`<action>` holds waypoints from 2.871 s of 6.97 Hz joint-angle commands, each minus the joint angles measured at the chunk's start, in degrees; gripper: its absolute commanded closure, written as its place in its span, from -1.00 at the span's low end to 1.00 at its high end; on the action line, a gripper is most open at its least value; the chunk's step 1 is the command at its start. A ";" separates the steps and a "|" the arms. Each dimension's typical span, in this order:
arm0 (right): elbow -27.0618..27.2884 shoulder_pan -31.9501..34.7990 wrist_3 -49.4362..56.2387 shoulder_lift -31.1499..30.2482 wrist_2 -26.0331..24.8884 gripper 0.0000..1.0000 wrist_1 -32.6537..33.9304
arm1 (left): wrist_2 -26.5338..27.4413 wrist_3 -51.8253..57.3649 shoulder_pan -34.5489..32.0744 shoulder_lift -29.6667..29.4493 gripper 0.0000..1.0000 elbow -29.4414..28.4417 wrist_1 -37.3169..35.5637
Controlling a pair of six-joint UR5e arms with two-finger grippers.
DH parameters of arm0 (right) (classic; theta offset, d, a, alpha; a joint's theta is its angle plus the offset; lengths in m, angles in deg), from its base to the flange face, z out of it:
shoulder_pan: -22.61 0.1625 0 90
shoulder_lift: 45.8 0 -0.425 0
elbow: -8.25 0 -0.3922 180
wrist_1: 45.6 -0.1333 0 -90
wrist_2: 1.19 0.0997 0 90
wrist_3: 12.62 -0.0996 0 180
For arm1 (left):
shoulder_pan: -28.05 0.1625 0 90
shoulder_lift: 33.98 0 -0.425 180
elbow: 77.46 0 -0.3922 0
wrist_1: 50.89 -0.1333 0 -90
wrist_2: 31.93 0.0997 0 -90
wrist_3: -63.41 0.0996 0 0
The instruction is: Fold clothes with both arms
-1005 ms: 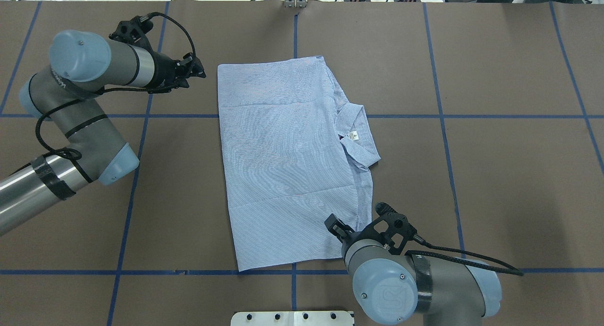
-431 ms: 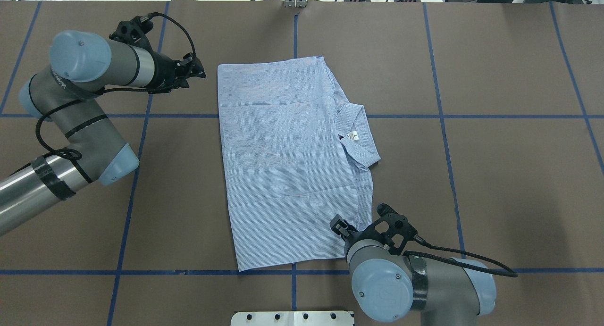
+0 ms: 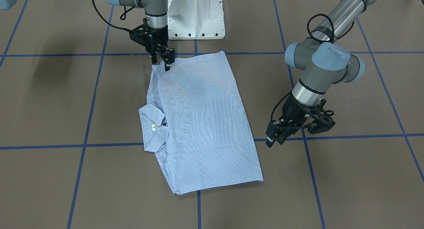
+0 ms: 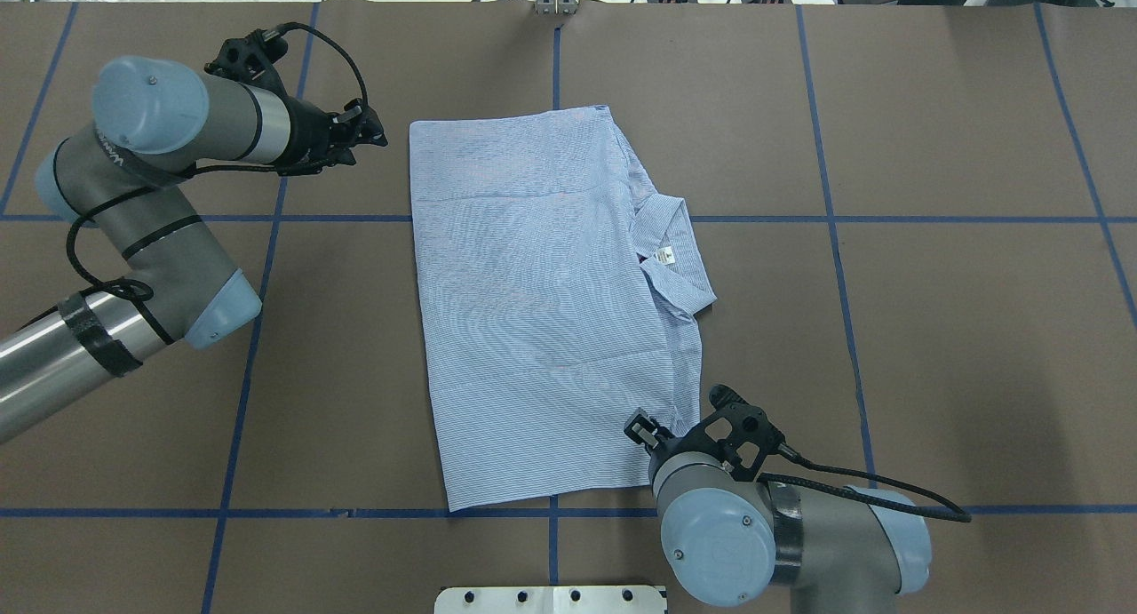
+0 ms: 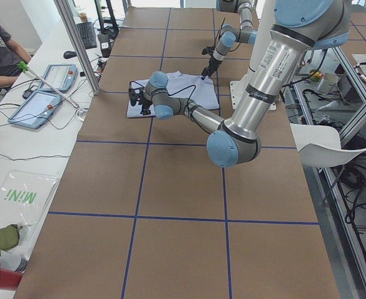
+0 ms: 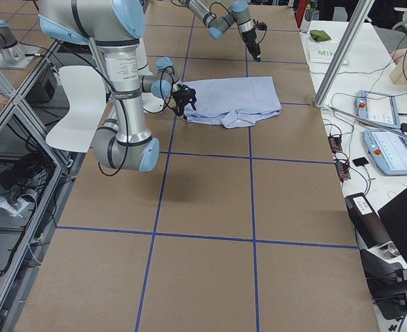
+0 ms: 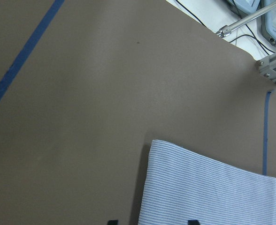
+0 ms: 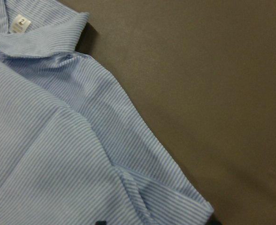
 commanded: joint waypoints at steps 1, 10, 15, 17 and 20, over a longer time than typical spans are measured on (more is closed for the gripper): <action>-0.34 -0.24 -0.01 -0.07 0.10 -0.41 0.07 | -0.04 0.00 -0.01 0.00 -0.16 0.03 0.00; 3.78 -0.24 -0.79 -0.15 0.27 1.00 1.03 | -0.31 -5.77 1.04 7.60 -0.17 13.58 -2.89; 5.90 -3.49 -1.24 -0.15 0.45 1.00 4.11 | 16.80 -32.84 32.02 22.94 -0.16 32.99 -3.07; 5.99 -3.85 -1.24 -0.15 0.45 1.00 4.11 | 19.37 -35.15 36.71 22.33 -0.16 32.38 -6.74; 5.99 -3.85 -1.15 -0.07 0.45 1.00 4.11 | 19.64 -35.42 40.41 19.18 -0.14 30.62 -10.43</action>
